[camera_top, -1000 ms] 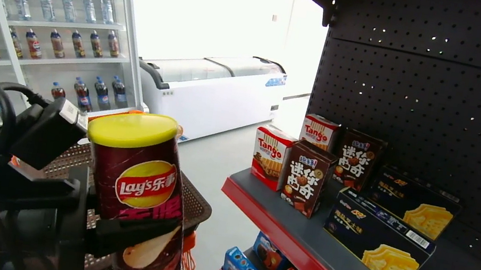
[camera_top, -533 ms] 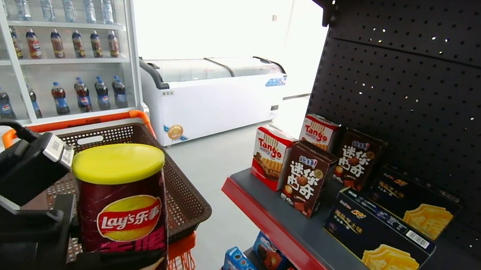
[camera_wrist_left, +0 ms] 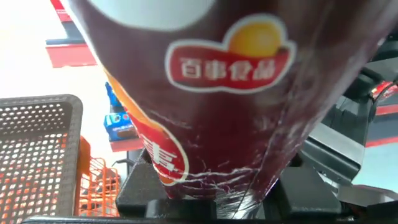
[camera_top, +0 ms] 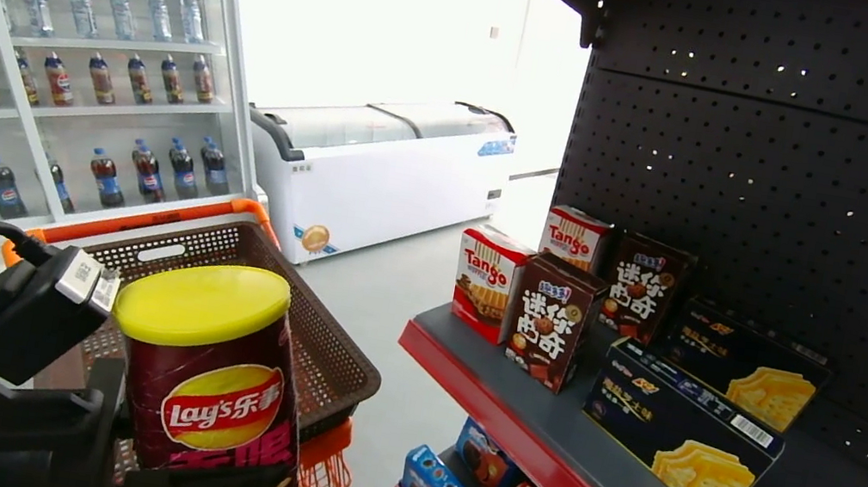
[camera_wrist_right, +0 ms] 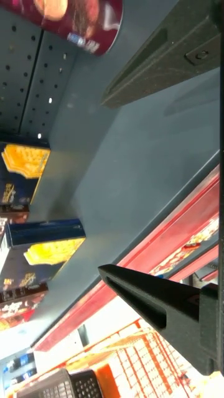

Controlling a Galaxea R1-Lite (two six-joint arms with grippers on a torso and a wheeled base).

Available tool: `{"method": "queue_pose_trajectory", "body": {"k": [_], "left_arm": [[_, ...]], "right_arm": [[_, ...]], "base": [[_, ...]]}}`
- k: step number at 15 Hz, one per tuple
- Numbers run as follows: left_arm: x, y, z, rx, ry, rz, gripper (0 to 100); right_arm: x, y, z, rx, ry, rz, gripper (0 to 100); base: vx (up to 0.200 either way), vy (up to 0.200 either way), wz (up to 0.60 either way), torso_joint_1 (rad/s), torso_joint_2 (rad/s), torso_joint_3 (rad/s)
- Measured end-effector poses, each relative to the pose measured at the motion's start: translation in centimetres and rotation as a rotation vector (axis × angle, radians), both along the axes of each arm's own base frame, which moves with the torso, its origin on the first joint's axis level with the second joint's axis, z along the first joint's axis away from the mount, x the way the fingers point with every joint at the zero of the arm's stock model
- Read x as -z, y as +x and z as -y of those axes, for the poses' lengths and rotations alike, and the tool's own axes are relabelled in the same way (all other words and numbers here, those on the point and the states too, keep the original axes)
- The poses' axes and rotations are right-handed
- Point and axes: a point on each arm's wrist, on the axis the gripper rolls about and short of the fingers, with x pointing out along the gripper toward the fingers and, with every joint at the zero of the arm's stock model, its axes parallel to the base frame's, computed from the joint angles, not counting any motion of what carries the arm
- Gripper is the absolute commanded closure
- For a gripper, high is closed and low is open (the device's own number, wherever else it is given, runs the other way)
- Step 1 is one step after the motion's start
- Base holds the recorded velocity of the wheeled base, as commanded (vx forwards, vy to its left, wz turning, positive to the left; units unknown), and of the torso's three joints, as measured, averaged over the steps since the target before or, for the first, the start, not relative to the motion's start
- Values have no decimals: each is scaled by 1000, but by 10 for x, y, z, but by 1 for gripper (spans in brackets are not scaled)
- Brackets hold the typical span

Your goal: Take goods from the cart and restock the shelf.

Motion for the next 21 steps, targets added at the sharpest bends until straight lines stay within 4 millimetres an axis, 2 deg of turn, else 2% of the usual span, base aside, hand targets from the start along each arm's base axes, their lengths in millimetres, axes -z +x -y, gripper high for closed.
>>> {"method": "queue_pose_trajectory", "body": {"k": [18, 21], "left_arm": [[-4, 1, 1, 27, -16, 12, 100], [-3, 1, 1, 26, -15, 10, 100]], "right_arm": [[0, 0, 0, 0, 0, 0, 0], [0, 0, 0, 0, 0, 0, 0]], "base": [[0, 0, -600, 3, 3, 3], [0, 0, 0, 0, 0, 0]]}}
